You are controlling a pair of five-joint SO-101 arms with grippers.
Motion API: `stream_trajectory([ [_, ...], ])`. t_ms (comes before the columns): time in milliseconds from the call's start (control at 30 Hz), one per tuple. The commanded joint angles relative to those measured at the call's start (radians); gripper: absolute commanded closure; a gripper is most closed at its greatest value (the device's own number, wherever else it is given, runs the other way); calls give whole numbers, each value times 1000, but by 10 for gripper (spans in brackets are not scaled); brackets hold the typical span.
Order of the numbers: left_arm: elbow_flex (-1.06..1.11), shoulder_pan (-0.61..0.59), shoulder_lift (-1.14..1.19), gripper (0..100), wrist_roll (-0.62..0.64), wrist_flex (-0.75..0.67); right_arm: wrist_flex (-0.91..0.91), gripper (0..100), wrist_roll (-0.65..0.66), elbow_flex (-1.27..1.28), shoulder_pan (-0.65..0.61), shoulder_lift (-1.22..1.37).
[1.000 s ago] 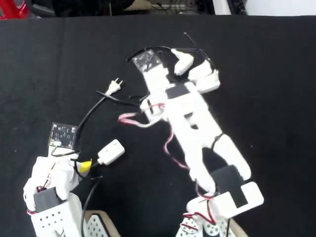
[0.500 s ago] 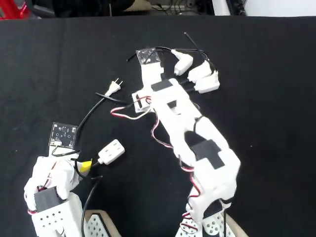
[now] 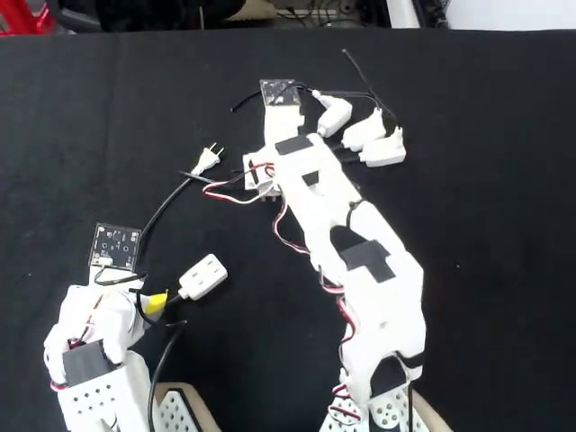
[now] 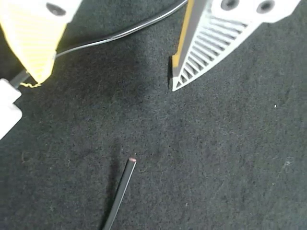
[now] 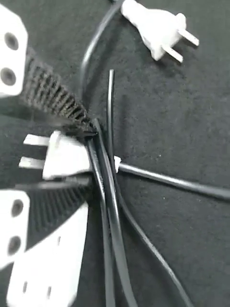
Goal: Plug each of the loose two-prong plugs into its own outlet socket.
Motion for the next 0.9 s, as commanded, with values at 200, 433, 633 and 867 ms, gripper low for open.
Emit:
stream_trajectory([
  [200, -7, 15, -6, 626, -6, -5, 103, 811, -11, -51, -51, -4],
  [433, -7, 15, -6, 626, -6, -5, 112, 982, -11, -59, -31, -8],
  [633, -7, 15, -6, 626, -6, -5, 124, 986, 34, -56, -29, -15],
  [867, -7, 15, -6, 626, -6, -5, 301, 987, 178, 1, -72, -209],
])
